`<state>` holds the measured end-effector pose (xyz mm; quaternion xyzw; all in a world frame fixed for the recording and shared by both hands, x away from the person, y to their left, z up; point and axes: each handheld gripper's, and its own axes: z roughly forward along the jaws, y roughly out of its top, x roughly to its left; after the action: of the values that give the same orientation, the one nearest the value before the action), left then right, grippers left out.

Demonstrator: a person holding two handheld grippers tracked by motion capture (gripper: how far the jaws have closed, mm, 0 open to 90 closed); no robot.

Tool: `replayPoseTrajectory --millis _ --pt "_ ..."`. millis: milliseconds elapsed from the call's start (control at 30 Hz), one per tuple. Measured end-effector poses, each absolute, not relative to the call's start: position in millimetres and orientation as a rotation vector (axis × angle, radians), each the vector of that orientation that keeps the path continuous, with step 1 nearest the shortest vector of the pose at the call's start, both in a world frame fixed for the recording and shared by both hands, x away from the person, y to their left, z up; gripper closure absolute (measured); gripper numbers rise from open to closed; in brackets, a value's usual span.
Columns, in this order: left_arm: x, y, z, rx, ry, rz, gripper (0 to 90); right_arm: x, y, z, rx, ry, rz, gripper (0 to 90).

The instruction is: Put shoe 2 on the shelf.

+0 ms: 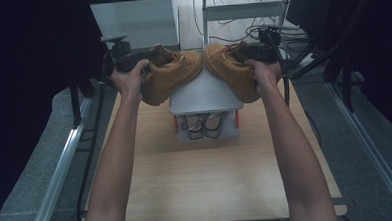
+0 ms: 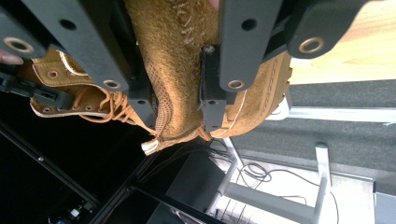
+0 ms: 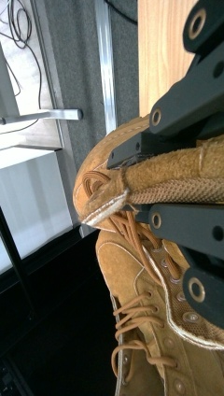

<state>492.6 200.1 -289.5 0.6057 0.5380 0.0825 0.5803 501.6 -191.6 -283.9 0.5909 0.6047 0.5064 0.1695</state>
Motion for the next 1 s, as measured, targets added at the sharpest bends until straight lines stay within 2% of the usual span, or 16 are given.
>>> replayPoseTrajectory --millis 167,400,467,600,867,1000 --pt "498 206 -292 1.435 1.255 0.16 71.5 510 -198 -286 1.706 1.729 1.431 75.9" --pt "499 211 -299 1.496 1.233 0.177 61.9 514 -192 -285 1.573 1.801 1.413 59.8" --pt "499 212 -298 1.494 1.209 0.188 57.1 515 -193 -284 1.552 1.79 1.417 53.4" --pt "496 216 -291 1.476 1.195 0.211 43.6 515 -196 -283 1.518 1.77 1.424 46.7" --pt "497 208 -293 1.516 1.176 0.208 40.0 509 -194 -276 1.428 1.729 1.417 37.1" --pt "495 207 -292 1.507 1.172 0.214 40.8 504 -193 -269 1.377 1.746 1.408 37.6"
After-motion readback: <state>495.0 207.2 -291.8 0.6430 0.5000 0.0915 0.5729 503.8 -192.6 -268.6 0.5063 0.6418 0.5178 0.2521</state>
